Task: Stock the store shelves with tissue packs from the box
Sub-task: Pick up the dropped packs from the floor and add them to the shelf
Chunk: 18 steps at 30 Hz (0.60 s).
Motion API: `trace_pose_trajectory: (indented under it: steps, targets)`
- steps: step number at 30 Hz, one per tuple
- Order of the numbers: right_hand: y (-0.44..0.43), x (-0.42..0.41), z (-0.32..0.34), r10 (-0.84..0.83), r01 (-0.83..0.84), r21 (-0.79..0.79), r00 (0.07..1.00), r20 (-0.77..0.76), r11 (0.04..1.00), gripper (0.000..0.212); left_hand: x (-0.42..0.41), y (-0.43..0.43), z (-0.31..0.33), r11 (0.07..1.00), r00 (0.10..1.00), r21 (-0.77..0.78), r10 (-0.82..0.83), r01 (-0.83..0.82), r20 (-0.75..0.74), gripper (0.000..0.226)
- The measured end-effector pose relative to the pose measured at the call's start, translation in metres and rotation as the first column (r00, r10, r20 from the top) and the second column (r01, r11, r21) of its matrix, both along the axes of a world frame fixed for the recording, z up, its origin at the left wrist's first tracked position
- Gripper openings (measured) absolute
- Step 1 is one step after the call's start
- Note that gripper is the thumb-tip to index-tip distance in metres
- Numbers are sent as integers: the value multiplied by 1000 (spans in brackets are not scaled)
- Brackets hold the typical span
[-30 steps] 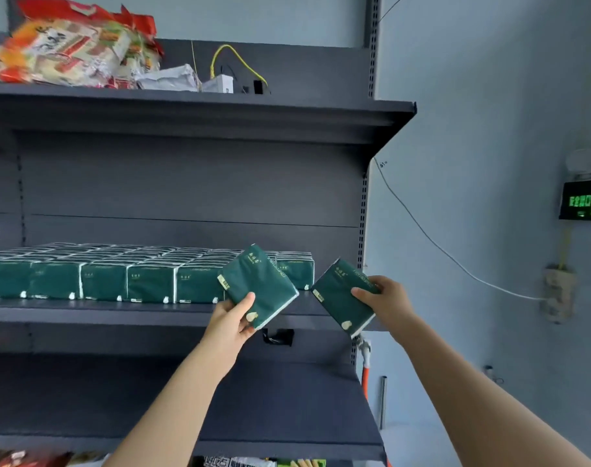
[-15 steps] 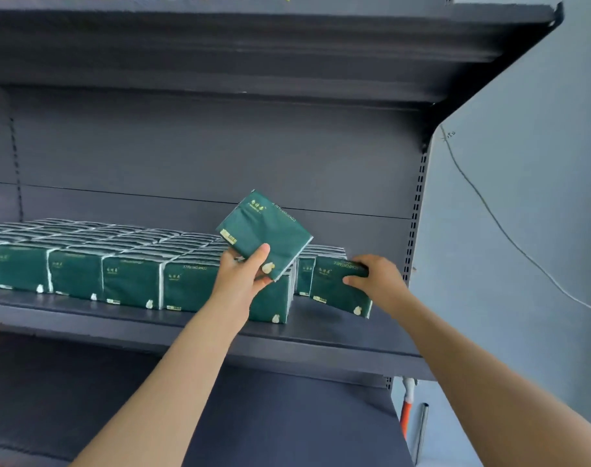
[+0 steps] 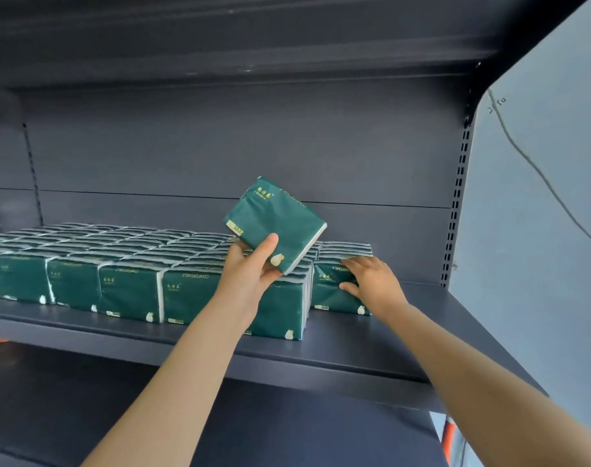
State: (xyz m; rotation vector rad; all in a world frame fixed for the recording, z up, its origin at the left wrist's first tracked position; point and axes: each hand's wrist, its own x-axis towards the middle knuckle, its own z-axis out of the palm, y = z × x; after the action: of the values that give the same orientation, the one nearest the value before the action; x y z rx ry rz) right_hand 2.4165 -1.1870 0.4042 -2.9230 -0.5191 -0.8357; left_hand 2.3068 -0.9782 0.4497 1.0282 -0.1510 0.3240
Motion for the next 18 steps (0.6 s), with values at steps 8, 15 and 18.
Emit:
trace_pose_trajectory:
  steps: [8,15,18]
  targets:
    - [18,-11,30,-101,114,69,982,-162,991,61,-14,11,-6,998,998,13,-56,56,-2,33]
    - [44,-77,30,57,-31,706,998,-12,707,34,-28,21,-11,993,992,-8,-121,121,21,32]
    - [62,-119,28,219,-113,926,975,34,361,23,-34,15,-16,987,987,-13,-159,160,17,31]
